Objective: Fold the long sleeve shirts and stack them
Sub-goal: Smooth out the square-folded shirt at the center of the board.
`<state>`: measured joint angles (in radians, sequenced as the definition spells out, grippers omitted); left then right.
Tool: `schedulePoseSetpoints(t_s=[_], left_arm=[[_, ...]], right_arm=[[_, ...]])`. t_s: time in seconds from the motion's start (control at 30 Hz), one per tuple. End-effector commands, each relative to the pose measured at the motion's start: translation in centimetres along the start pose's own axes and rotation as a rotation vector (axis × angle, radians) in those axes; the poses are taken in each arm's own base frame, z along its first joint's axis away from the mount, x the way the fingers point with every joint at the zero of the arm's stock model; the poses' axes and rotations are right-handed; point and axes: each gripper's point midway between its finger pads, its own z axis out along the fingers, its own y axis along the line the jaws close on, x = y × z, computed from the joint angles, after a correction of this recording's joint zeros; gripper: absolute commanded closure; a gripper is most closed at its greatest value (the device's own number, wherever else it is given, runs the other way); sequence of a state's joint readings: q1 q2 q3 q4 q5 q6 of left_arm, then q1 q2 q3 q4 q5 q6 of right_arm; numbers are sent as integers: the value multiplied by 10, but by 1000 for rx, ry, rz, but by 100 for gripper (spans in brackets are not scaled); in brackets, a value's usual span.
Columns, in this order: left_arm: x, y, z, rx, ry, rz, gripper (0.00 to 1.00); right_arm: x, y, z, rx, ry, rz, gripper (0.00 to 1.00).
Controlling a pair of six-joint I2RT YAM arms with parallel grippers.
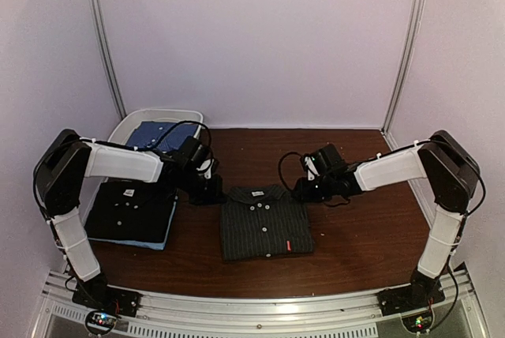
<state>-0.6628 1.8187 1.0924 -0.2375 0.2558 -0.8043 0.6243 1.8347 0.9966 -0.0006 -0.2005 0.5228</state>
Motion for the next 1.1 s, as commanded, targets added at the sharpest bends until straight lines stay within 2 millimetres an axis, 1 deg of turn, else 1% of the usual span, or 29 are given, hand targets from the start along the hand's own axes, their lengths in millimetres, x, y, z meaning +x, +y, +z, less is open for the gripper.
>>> schedulePoseSetpoints(t_s=[0.0, 0.13, 0.23, 0.4, 0.47, 0.6, 0.7, 0.87, 0.97, 1.07], left_arm=[[-11, -8, 1, 21, -23, 24, 95], [-11, -8, 2, 24, -21, 25, 95], [-12, -8, 2, 25, -21, 28, 95], [-11, -10, 1, 30, -19, 30, 96], [-11, -10, 0, 31, -20, 31, 96], [-12, -10, -1, 29, -22, 37, 96], [-15, -13, -5, 28, -32, 44, 97], [-20, -18, -13, 34, -48, 62, 99], [-21, -22, -16, 39, -55, 70, 99], [-23, -24, -17, 44, -59, 79, 99]], right_arm=[[2, -3, 6, 27, 7, -10, 66], [6, 1, 10, 4, 22, -7, 66], [5, 5, 10, -6, 23, -11, 67], [3, 12, 9, -8, 18, -26, 75], [1, 13, 7, 0, 12, -32, 76], [-1, 16, 3, 5, 6, -41, 87], [-3, 18, 0, 5, 1, -46, 93], [-13, 23, -14, 8, -35, -49, 100], [-21, 25, -27, 14, -71, -48, 100], [-28, 22, -40, 31, -111, -47, 100]])
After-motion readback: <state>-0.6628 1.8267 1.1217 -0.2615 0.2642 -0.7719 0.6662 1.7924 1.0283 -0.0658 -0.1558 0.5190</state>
